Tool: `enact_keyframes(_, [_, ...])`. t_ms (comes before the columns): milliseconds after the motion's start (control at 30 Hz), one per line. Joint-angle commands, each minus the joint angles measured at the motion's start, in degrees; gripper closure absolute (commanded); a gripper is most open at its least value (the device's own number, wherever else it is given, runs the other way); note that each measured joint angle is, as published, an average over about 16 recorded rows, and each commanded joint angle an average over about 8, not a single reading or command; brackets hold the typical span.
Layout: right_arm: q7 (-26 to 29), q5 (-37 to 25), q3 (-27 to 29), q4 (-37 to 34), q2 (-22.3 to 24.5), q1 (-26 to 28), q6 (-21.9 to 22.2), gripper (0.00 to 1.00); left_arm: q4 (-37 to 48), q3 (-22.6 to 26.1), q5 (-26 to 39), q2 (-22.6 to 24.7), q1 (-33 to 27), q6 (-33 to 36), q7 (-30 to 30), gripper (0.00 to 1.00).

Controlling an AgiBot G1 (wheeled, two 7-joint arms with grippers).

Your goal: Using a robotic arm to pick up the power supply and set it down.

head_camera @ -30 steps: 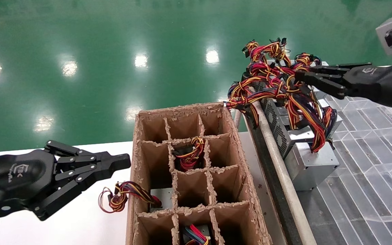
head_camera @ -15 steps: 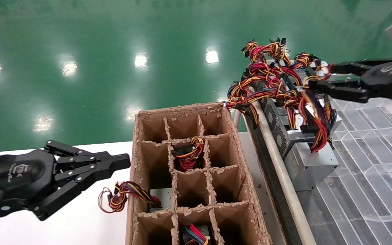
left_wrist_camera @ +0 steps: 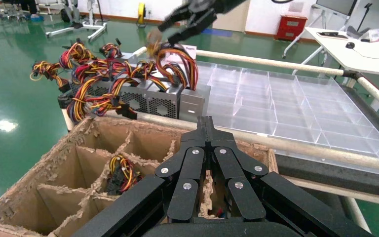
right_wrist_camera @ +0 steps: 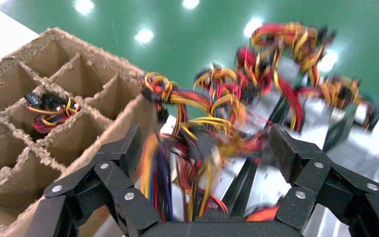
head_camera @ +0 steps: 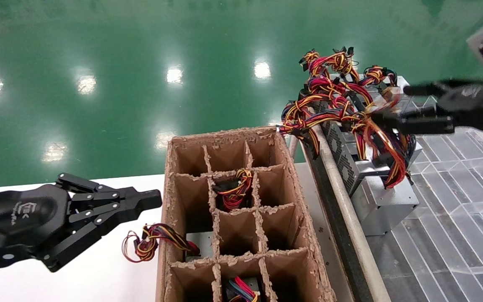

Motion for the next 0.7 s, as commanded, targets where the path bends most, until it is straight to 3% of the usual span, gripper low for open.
enact_keyframes(33, [0.8,2.2,0.3,-0.5,0.0,-0.2,-1.5,0.00,0.0,0.0,0.0,0.0,0.0,0.0,0.0,1.00])
enact_keyframes(167, [-0.5,7.5,1.5,-4.3,-0.7,-1.3,-4.1,0.00,0.0,0.0,0.0,0.0,0.0,0.0,0.0,1.00])
enact_keyframes(367, [-7.2,13.6,4.8,-6.2,-1.0,-2.6,-6.0,0.00,0.0,0.0,0.0,0.0,0.0,0.0,0.0,1.00])
enact_keyframes(700, [-11.4,13.6,11.6,-4.5,-2.2,-8.6,-9.3,0.00,0.0,0.0,0.0,0.0,0.0,0.0,0.0,1.00])
